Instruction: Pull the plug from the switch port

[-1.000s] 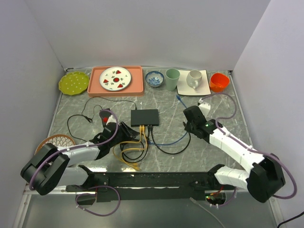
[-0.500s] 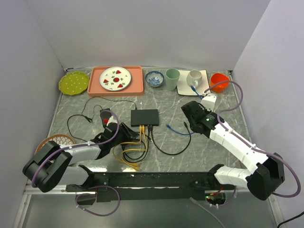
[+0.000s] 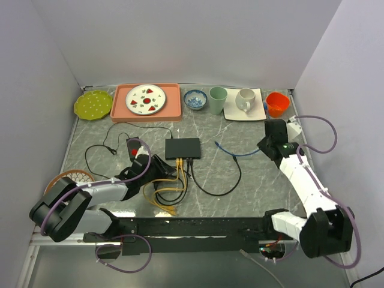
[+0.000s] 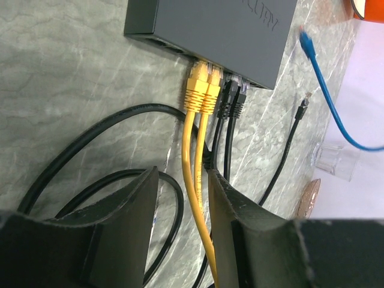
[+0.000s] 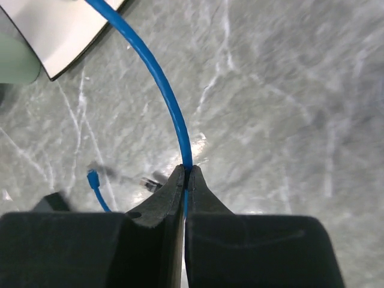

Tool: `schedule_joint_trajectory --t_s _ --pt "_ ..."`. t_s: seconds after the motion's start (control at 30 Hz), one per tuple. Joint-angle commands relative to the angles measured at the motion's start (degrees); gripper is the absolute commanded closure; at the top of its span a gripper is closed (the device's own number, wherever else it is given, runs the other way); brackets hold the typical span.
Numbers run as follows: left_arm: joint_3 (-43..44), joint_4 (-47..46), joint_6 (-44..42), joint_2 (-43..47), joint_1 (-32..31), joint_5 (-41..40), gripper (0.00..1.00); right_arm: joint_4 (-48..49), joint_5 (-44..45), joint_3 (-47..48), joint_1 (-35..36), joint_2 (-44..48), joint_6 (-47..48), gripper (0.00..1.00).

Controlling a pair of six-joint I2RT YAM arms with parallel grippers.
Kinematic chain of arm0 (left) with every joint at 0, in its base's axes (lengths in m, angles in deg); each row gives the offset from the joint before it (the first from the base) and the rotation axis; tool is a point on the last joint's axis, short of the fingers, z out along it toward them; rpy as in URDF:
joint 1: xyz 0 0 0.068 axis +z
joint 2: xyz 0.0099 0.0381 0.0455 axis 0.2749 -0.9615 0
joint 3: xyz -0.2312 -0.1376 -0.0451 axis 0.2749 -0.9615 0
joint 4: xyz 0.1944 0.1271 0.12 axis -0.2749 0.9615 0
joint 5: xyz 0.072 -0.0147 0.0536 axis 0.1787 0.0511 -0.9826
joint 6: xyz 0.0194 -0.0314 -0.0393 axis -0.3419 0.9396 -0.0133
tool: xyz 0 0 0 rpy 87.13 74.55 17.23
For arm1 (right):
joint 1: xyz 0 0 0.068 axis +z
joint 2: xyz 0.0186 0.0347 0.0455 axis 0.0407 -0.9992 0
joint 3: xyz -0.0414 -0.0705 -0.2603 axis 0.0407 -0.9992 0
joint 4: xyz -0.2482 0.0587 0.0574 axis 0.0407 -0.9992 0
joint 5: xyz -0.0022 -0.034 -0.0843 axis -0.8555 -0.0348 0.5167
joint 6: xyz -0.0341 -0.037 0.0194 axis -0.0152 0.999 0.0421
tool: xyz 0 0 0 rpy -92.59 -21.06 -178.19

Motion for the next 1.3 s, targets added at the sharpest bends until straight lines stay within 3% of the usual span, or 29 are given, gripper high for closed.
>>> schedule_joint_trajectory --t_s 0.0,0.2,0.37,0.43,0.47,0.57,0.73,0.9,1.0,1.27 --pt "1.9 -1.8 0.1 -0.9 -0.3 0.4 0.55 5.2 -11.5 -3.3 -6.8 -3.2 -6.9 1.0" --pt "2.2 -1.8 0.0 -1.6 -0.3 0.6 0.55 16.0 -22.0 -10.0 -18.9 -4.4 -11.9 1.0" --pt "2.6 -2.6 -0.2 -3.4 -0.3 1.0 0.55 22.9 -27.9 -10.1 -22.6 -9.5 -14.1 1.0" --pt "2.6 -3.1 -0.2 -4.1 -0.3 1.5 0.55 24.4 -33.1 -6.3 -22.7 -13.1 -10.7 0.88" --pt "2.7 -3.2 -0.2 -4.7 -0.3 1.7 0.55 23.9 -34.7 -5.2 -22.6 -15.5 -9.7 0.72" --pt "2.9 -3.5 -0.4 -5.5 -0.3 2.0 0.55 23.7 -32.8 -3.7 -19.8 -14.5 -7.0 0.47" --pt "3.3 -2.6 -0.8 -5.0 -0.3 1.0 0.55 17.6 -21.3 0.1 -12.4 -9.1 -2.9 0.32" --pt "4.7 0.6 -1.5 -3.8 -0.3 -0.6 0.56 21.3 -22.7 -1.5 -5.7 -4.1 1.3 0.33" --pt "7.1 3.4 -2.7 -2.4 -0.1 -1.0 0.55 25.9 -30.1 -2.8 0.2 -4.5 4.7 0.35" --pt "12.5 9.9 -3.5 1.0 7.1 -3.3 0.55 39.6 -45.4 -5.6 10.1 -17.6 4.6 0.42"
